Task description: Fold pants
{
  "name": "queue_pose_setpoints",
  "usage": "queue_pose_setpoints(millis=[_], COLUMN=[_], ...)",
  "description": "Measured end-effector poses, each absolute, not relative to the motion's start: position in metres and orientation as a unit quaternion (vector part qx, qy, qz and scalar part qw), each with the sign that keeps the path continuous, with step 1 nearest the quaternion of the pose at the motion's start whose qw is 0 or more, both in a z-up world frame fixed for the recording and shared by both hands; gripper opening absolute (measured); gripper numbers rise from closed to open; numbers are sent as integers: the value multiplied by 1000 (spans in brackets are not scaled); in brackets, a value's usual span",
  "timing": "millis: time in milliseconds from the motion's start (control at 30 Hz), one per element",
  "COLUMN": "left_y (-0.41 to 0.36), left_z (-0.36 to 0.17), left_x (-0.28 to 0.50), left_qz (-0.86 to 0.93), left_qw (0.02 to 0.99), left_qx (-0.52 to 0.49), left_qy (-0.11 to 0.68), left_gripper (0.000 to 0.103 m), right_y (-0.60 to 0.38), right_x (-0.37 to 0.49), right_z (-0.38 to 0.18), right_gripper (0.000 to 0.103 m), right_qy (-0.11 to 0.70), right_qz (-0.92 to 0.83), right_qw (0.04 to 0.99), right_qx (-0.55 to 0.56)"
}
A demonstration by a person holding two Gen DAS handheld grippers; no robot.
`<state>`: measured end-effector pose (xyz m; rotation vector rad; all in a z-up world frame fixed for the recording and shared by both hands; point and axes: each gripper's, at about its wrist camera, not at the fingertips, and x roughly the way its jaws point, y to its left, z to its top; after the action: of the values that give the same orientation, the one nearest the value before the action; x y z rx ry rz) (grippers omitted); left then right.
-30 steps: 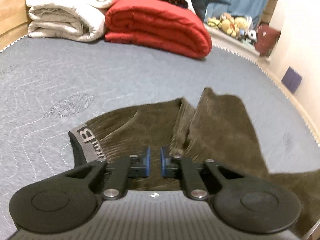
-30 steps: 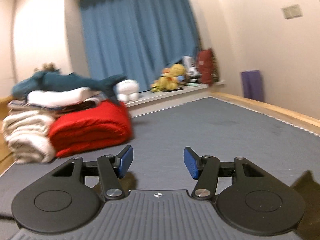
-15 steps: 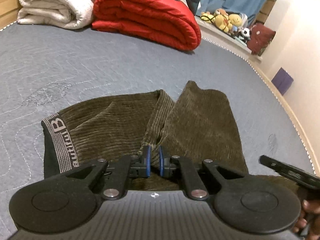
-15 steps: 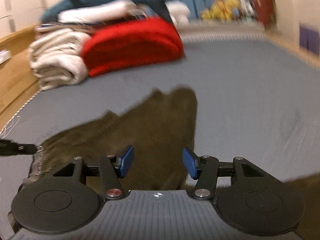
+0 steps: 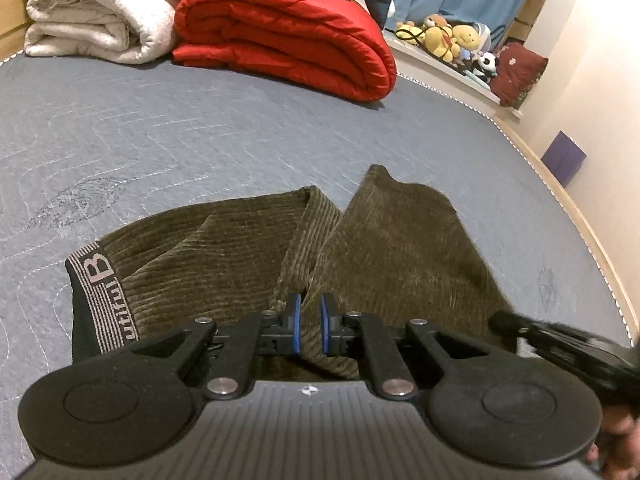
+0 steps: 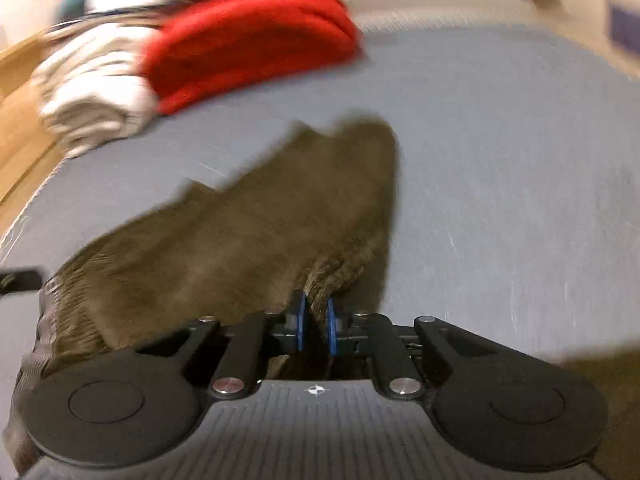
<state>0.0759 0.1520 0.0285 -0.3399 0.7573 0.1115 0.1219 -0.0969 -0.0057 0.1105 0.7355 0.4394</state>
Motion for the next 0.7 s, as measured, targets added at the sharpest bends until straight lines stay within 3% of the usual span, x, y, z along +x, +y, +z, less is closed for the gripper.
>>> queue_pose_setpoints(millis=[100,233,400,467,500,533,667,700], left_y=[153,152,146,141,138,134,106,96], left_z=[28,26,22,23,23,23,25,25], left_x=[78,80,83,82,82,82,84,84], left_qz=[54,45,27,13,4,-11,-89,-107], left_qw=[913,912,910,911,912,912,914,915], left_qx=[-168,-170,-174,-173,-173,-176,-167,-154], left_qy=[367,370,376,374,373,371,360,358], left_gripper=[10,10,14,15,16,18,36,44], right_y=[-83,-64,-43,-50,-50,-53,-58,-61], right_x=[88,23,14,33,44,52,67,65], right_z=[21,38,20,24,26,25,20,16], right_gripper=[10,11,14,25,44,56,56,56], right_qy=[273,183,255,298,315,327,362,364], right_qz=[313,514,525,513,501,484,477,479], right_qw=[910,834,801,802,805,811,801,798], right_qx=[15,-87,-130,-75,-48,-20,22,16])
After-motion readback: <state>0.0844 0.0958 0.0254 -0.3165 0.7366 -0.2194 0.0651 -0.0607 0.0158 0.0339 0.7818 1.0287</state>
